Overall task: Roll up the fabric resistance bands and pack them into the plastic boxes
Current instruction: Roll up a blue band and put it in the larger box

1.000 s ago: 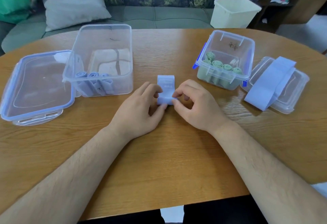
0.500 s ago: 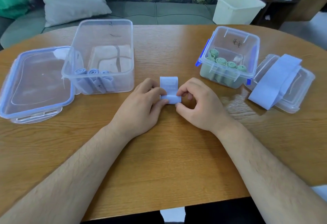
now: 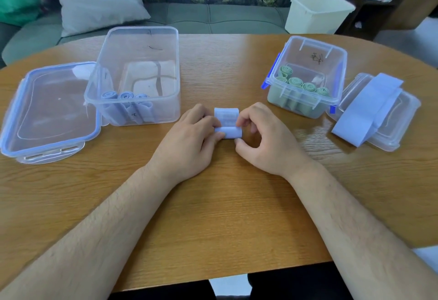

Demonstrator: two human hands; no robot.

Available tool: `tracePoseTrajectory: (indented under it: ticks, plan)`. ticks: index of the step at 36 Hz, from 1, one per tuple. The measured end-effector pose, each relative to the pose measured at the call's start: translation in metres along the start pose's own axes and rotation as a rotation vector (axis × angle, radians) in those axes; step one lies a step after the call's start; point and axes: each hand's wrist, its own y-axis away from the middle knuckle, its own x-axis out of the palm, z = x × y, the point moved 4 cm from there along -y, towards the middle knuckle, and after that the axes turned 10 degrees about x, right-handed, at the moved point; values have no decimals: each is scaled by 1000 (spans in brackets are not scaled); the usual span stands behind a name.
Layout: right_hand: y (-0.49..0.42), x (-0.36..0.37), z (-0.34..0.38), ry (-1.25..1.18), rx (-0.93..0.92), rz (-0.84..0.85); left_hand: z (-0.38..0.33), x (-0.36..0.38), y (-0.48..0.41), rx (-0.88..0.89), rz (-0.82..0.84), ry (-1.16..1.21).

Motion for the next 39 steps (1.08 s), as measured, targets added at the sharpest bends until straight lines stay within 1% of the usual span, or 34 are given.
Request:
tracePoseTrajectory:
  ticks: [6, 12, 17, 22, 30, 33, 36, 39]
  plan:
    - [-1, 1, -1, -28, 15, -4, 0, -1, 0, -48, 40, 22]
    - [0, 1, -1, -29, 0, 3, 1, -2, 0, -19, 18, 11]
    - [1, 0, 0, -12, 0, 13, -1, -1, -1, -23, 49, 2]
    - [0, 0, 1, -14, -4, 11, -3, -4, 0, -41, 33, 26]
    - [3, -3, 5, -29, -33, -13, -1, -4, 0, 0, 22, 16]
    - [5, -4, 6, -31, -31, -14, -3, -3, 0, 9, 46, -9]
    - [5, -4, 6, -22, -66, -19, -5, -4, 0, 16, 60, -17]
    - [4, -3, 5, -28, -60, -24, -7, -6, 0, 28, 38, -6]
